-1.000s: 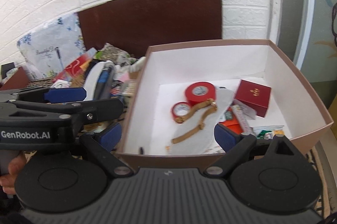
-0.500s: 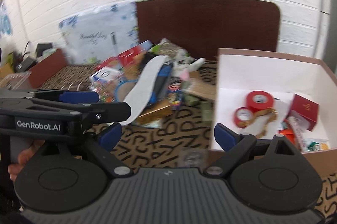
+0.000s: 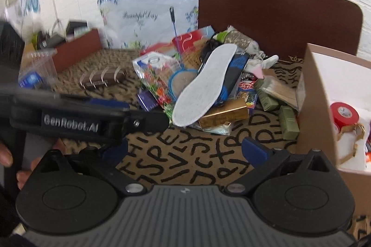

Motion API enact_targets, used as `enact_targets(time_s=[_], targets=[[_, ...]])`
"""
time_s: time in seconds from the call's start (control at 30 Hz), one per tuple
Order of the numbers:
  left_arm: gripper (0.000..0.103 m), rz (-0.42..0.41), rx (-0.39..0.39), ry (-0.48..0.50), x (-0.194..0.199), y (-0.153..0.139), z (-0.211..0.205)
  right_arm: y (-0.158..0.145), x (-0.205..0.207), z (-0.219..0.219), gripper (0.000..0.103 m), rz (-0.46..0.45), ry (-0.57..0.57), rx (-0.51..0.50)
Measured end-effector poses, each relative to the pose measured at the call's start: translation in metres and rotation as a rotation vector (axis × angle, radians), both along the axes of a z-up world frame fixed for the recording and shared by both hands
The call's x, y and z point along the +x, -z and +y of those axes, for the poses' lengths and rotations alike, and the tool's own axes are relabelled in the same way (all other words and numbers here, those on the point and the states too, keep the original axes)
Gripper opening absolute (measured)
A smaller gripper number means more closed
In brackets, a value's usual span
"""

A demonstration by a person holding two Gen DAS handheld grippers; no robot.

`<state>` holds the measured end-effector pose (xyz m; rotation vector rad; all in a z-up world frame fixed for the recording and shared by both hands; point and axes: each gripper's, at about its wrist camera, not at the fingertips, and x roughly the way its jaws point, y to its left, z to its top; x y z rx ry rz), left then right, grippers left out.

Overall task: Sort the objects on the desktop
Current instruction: 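Move both tools back from the box to the white insole on the pile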

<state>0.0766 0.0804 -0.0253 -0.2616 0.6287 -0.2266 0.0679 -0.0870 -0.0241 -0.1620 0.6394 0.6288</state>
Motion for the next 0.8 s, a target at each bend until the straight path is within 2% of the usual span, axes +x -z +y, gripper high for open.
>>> enact_targets(time_s=[0.17, 0.33, 0.5, 0.63, 0.7, 0.73, 0.8], targets=[[0.082, 0.000, -0.013, 0.001, 0.026, 0.006, 0.005, 0.016, 0.015, 0.019, 0.101, -0.014, -0.014, -0.056], [0.079, -0.015, -0.009, 0.000, 0.054, 0.008, 0.005, 0.024, 0.036, 0.031, 0.101, -0.075, 0.043, -0.070], [0.070, 0.020, 0.003, 0.004, 0.084, 0.016, 0.008, 0.029, 0.052, 0.043, 0.101, -0.135, 0.060, -0.082], [0.067, 0.051, -0.005, 0.008, 0.099, 0.023, 0.012, 0.036, 0.067, 0.047, 0.100, -0.130, 0.069, -0.075], [0.066, 0.056, -0.008, 0.022, 0.105, 0.025, 0.013, 0.038, 0.073, 0.049, 0.096, -0.123, 0.063, -0.069], [0.066, 0.059, -0.007, 0.025, 0.107, 0.026, 0.013, 0.040, 0.076, 0.050, 0.088, -0.121, 0.057, -0.071], [0.064, 0.067, -0.009, 0.032, 0.112, 0.028, 0.014, 0.043, 0.081, 0.053, 0.083, -0.114, 0.040, -0.077]])
